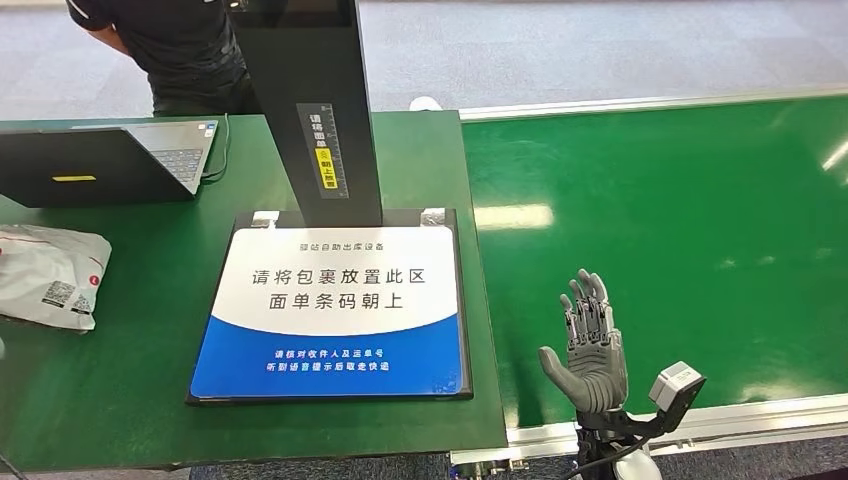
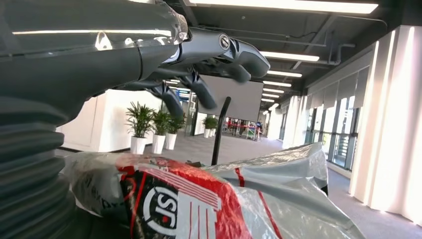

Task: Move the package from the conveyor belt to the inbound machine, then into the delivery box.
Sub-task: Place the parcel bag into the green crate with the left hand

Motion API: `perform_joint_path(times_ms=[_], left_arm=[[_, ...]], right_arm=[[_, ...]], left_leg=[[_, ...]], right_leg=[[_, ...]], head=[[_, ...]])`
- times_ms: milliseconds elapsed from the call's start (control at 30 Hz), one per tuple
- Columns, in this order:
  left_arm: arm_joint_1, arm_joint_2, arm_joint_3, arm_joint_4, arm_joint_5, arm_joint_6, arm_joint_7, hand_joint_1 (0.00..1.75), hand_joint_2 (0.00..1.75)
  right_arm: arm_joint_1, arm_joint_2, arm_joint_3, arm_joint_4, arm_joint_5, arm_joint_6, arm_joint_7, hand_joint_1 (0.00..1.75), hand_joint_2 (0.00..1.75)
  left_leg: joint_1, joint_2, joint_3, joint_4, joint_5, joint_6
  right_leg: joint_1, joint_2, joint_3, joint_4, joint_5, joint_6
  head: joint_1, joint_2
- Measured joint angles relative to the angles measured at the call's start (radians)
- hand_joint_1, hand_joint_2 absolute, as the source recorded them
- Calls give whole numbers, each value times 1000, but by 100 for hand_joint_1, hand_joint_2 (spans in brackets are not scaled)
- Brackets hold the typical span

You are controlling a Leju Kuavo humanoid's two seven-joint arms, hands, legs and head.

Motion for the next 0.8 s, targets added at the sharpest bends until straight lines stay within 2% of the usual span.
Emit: perform_joint_path(times_ms=[233, 300, 400, 500, 567, 667, 733, 800], left_arm=[[-11, 0, 4, 9, -27, -83, 21, 0, 175], [-22, 0, 3, 14, -38, -166, 33, 0, 175], [-44, 0, 3, 26, -32, -359, 15, 0, 175], [-80, -4, 2, 34, -5, -600, -103, 0, 175], [-99, -12, -13, 31, 12, -704, -249, 0, 175], [-76, -46, -65, -17, 96, -723, -455, 0, 175], [-29, -85, -120, -83, 178, -702, -498, 0, 175], [27, -128, -190, -166, 254, -684, -491, 0, 175]], right_arm=[[-1, 2, 0, 1, 2, 2, 0, 0, 175], [-4, 2, 0, 4, 5, 4, 1, 0, 175], [-15, 2, 0, 12, 14, 14, 2, 0, 175], [-43, 3, 0, 35, 24, 26, 5, 0, 175], [-62, 7, 0, 51, 31, 29, 4, 0, 175], [-69, 13, -5, 64, 35, 37, -2, 0, 175], [-66, 14, -11, 67, 35, 41, -4, 0, 175], [-61, 15, -19, 67, 35, 43, -4, 0, 175]], left_leg=[[0, 0, 0, 0, 0, 0], [0, 0, 0, 0, 0, 0], [0, 0, 0, 0, 0, 0], [0, 0, 0, 0, 1, -1], [0, 0, 0, 0, 1, -1], [-1, -1, 1, 0, 1, -1], [-1, 1, 1, 0, 1, -1], [-2, 2, 0, 0, 1, 0]], right_leg=[[0, 0, 0, 0, 0, 0], [0, 0, 0, 0, 0, 0], [0, 0, 0, 0, 0, 0], [0, 0, -1, 0, 1, 0], [0, 0, 0, 0, 2, 0], [-1, 0, 1, 0, 2, 0], [-1, 1, 0, 0, 2, 0], [-2, 2, 0, -1, 2, 0]], head=[[0, 0], [0, 0], [0, 0], [0, 0], [0, 0], [0, 0], [0, 0], [0, 0]])
